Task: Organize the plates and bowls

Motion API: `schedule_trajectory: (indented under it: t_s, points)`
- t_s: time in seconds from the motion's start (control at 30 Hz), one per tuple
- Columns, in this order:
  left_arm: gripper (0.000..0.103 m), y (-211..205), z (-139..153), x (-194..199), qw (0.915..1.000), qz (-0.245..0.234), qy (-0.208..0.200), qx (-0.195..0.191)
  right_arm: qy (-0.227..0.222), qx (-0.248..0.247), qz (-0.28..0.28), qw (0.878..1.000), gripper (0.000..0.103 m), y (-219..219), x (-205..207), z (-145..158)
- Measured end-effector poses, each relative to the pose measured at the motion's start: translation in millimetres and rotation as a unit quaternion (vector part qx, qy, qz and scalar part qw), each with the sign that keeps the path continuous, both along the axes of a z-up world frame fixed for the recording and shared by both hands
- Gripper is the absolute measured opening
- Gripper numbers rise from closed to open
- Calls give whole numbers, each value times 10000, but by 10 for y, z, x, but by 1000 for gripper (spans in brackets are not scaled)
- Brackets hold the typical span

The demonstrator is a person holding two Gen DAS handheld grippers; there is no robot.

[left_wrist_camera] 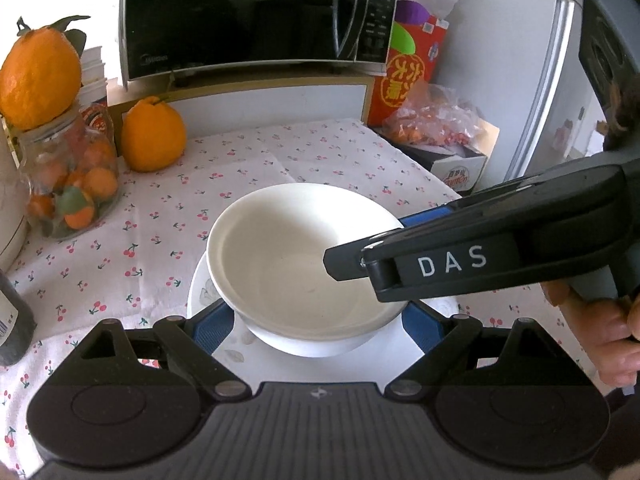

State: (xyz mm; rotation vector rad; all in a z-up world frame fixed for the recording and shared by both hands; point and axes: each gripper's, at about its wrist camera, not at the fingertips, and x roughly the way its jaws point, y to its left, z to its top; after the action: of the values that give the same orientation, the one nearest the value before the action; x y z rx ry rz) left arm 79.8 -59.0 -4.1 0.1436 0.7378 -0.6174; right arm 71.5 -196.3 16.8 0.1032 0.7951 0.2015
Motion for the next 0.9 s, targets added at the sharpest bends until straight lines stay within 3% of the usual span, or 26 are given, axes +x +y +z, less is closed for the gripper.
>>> schedule_trajectory:
  t_s: [0.63, 0.77, 0.9]
  points:
    - [91, -67, 4, -72, 9995, -236, -39, 193, 290, -34, -18, 9996, 50, -32, -67, 12]
    - [100, -56, 18, -60, 9997, -147, 4, 196, 273, 90, 7, 9996, 62, -55, -64, 37]
    - [101, 1, 54, -85, 9998, -55, 106, 160, 153, 166, -8, 9997, 78, -126, -86, 110]
